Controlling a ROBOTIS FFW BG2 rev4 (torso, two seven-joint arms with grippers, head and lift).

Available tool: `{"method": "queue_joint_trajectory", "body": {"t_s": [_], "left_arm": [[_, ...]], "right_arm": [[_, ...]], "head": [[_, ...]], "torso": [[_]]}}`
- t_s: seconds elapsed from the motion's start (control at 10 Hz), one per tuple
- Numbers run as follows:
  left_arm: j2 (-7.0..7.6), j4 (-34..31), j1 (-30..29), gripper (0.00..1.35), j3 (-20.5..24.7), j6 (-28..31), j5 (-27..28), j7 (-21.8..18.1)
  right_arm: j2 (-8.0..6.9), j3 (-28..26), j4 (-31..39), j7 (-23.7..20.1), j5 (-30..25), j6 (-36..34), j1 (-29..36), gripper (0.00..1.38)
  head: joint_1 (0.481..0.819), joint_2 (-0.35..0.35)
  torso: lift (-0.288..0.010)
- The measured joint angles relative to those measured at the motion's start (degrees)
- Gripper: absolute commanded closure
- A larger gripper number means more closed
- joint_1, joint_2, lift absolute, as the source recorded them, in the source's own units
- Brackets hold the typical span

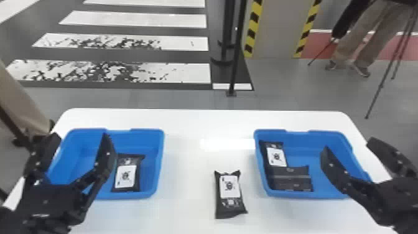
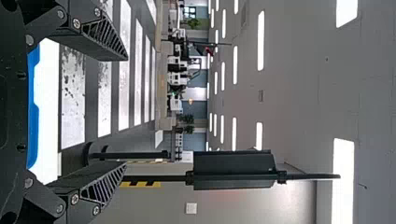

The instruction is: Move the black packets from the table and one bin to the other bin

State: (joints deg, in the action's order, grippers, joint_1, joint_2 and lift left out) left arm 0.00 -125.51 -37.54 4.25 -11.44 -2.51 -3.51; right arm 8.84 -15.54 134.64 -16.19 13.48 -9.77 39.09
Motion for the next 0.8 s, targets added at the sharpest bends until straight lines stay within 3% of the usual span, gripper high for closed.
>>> {"method": "queue_joint_trajectory", "body": {"t_s": [0.8], "left_arm": [[0.0,0.0,0.1,0.25,0.0,0.6,0.0,0.0]], "right_arm": [[0.6,1.1,-0.8,0.0,0.2,0.2,-0.7,0.1]], "head": [[0.695,-0.035]], "torso": [[-0.11]]}}
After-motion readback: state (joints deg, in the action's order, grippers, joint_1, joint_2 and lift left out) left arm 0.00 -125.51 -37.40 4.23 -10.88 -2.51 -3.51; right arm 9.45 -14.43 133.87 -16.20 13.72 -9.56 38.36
